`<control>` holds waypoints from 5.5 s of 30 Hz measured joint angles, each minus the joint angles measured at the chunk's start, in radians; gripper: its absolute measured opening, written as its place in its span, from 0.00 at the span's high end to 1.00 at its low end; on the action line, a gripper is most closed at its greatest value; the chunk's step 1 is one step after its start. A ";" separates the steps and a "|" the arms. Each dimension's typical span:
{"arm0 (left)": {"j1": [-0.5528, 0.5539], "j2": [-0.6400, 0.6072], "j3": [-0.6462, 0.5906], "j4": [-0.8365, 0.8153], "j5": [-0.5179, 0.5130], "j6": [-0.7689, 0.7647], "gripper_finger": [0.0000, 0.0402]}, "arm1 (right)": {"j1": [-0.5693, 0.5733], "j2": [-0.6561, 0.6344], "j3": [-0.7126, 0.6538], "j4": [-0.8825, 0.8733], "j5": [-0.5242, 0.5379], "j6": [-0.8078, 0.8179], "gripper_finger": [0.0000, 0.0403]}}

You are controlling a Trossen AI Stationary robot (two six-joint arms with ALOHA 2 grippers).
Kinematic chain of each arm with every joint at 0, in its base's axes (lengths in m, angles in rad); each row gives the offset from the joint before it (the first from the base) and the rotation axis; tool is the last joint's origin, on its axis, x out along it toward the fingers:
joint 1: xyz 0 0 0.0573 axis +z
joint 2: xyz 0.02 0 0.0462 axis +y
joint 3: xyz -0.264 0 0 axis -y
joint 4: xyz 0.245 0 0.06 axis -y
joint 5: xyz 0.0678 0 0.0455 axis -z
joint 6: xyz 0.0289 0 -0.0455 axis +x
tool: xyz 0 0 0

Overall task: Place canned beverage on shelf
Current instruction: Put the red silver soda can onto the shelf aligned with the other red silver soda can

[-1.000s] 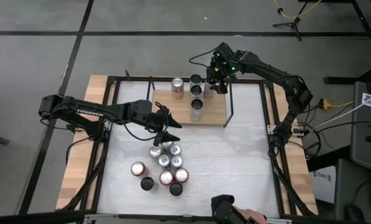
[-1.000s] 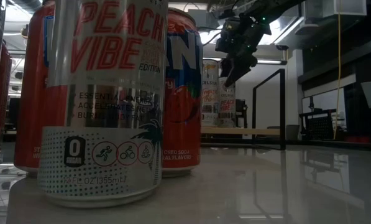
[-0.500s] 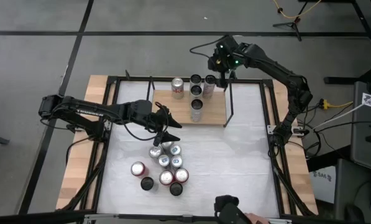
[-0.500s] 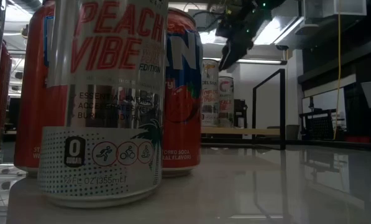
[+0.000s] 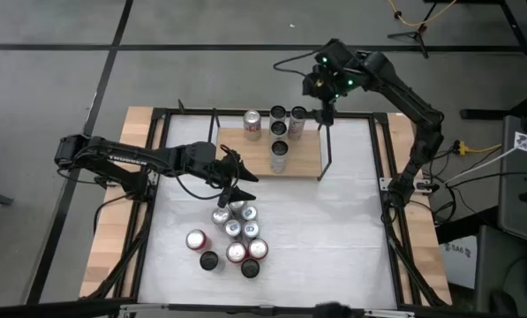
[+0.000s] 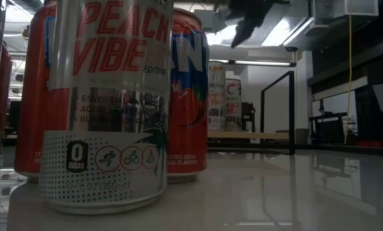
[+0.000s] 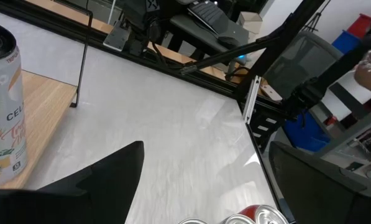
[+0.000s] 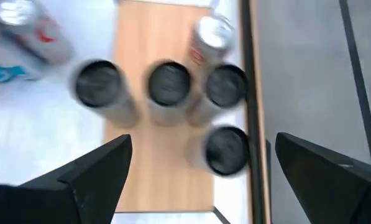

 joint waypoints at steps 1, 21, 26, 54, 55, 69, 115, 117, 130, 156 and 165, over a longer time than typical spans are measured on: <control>0.000 0.000 0.000 0.000 0.000 0.000 0.15 | 0.023 -0.001 0.011 -0.011 0.000 0.001 0.03; 0.000 0.000 0.000 0.000 0.000 0.000 0.15 | 0.524 0.000 0.023 0.008 0.002 0.093 0.03; 0.000 0.000 0.000 0.000 -0.002 0.000 0.15 | 0.607 0.000 0.023 -0.015 0.030 0.155 0.03; -0.025 0.000 0.000 0.008 -0.074 -0.008 0.15 | 0.704 -0.074 0.022 -0.184 0.048 0.338 0.03; -0.027 0.000 0.000 0.009 -0.074 -0.007 0.15 | 0.704 -0.075 0.022 -0.184 0.054 0.340 0.03; 0.030 0.000 0.172 -0.212 0.011 0.315 0.15 | 0.701 -0.075 -0.019 0.011 0.090 0.333 0.03; -0.178 0.040 0.238 -0.926 -0.026 0.268 0.15 | 0.701 -0.075 -0.018 0.039 0.090 0.364 0.03; -0.199 0.040 0.238 -0.926 -0.056 0.253 0.15 | 0.701 -0.075 -0.018 0.039 0.090 0.364 0.03; -0.338 0.040 0.238 -0.929 -0.274 0.093 0.15 | 0.701 -0.074 -0.018 0.039 0.090 0.364 0.03; -0.396 0.102 0.238 -0.951 -0.392 -0.035 0.15 | 0.701 -0.074 -0.018 0.037 0.090 0.364 0.03; -0.396 0.190 0.238 -0.951 -0.391 -0.030 0.15 | 0.701 -0.074 -0.018 0.036 0.089 0.364 0.03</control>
